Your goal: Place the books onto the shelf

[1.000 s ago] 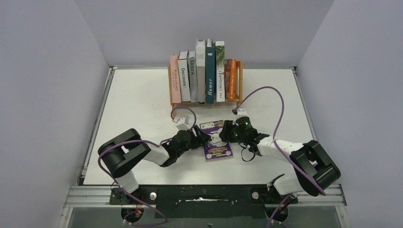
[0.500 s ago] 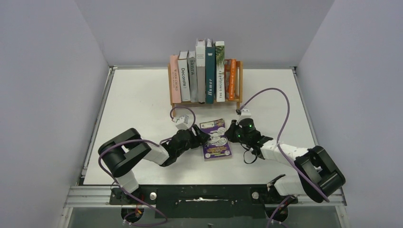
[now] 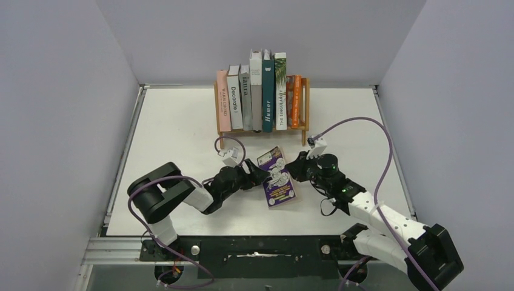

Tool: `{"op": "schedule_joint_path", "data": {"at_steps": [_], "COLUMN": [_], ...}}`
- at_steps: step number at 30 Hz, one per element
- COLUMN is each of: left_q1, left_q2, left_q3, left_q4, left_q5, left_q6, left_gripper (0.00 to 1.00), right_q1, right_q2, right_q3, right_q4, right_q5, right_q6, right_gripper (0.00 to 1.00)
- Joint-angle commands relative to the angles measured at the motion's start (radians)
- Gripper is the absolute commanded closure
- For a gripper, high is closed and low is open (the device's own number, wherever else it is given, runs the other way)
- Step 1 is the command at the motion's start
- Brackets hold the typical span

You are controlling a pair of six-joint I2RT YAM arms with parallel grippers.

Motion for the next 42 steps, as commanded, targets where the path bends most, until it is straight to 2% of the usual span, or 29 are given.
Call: {"op": "schedule_joint_path", "data": {"at_steps": [1, 7, 19, 30, 42], "left_q1": [0.02, 0.025, 0.029, 0.024, 0.003], "left_q2": [0.043, 0.093, 0.337, 0.403, 0.334], "left_q3": [-0.026, -0.052, -0.061, 0.027, 0.053], "left_q4": [0.145, 0.304, 0.824, 0.834, 0.834], "left_q5": [0.057, 0.1, 0.241, 0.302, 0.332], "left_q6": [-0.005, -0.016, -0.085, -0.086, -0.042], "left_gripper": [0.24, 0.23, 0.23, 0.23, 0.24], "right_q1": [0.003, 0.005, 0.005, 0.004, 0.0], "right_q2": [-0.08, -0.167, -0.245, -0.268, -0.244], "right_q3": [0.007, 0.026, 0.065, 0.068, 0.062], "right_q4": [0.026, -0.033, -0.098, -0.091, -0.104], "right_q5": [-0.016, 0.006, -0.004, -0.045, -0.005], "right_q6": [-0.024, -0.043, -0.072, -0.07, -0.069], "right_gripper": [1.0, 1.0, 1.0, 1.0, 1.0]}}
